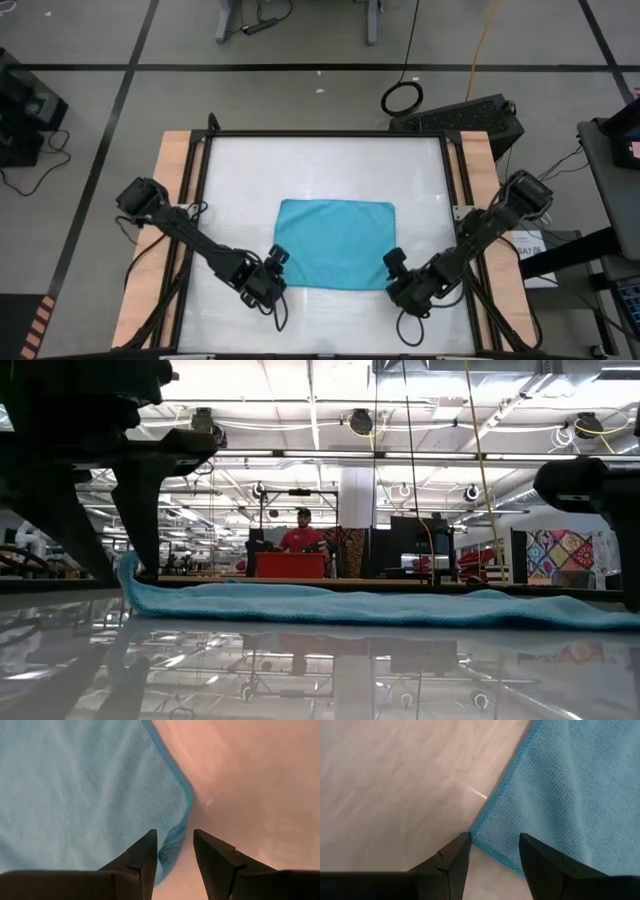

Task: Roll towel
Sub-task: Fold the blue towel

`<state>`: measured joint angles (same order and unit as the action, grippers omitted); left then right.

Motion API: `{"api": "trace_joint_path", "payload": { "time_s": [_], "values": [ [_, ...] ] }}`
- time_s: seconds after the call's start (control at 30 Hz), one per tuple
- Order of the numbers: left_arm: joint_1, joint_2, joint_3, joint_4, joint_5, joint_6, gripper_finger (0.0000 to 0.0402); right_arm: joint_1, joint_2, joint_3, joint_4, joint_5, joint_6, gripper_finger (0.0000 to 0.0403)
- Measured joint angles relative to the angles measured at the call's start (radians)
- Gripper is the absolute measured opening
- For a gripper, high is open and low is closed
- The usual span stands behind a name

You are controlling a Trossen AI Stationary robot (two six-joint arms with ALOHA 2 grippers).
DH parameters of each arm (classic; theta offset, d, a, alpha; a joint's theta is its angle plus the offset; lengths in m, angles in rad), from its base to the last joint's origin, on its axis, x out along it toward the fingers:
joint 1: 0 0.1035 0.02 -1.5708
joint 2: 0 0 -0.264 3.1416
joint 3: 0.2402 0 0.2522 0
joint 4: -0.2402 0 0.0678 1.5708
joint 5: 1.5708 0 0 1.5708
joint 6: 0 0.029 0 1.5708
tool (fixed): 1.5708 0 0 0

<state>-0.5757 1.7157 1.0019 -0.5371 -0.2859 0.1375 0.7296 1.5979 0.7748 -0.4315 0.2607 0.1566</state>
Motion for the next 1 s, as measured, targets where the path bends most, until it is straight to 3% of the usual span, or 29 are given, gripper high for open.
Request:
{"api": "trace_joint_path", "payload": {
  "time_s": [0.47, 0.57, 0.77, 1.0],
  "values": [
    [0.014, 0.000, 0.000, 0.003, 0.025, 0.026, 0.0131, 0.015, -0.019, -0.001, 0.004, -0.033, 0.018, 0.0164],
    [0.023, 0.000, 0.000, 0.004, 0.051, 0.027, 0.0107, 0.032, -0.019, -0.001, 0.004, -0.033, 0.037, 0.0164],
    [0.042, 0.000, 0.000, 0.006, 0.073, 0.050, 0.0015, 0.058, -0.019, -0.001, 0.005, -0.032, 0.061, 0.0164],
    [0.055, 0.000, 0.000, 0.008, 0.081, 0.052, 0.0006, 0.071, -0.020, 0.035, -0.012, -0.028, 0.082, 0.0164]
  ]
}}
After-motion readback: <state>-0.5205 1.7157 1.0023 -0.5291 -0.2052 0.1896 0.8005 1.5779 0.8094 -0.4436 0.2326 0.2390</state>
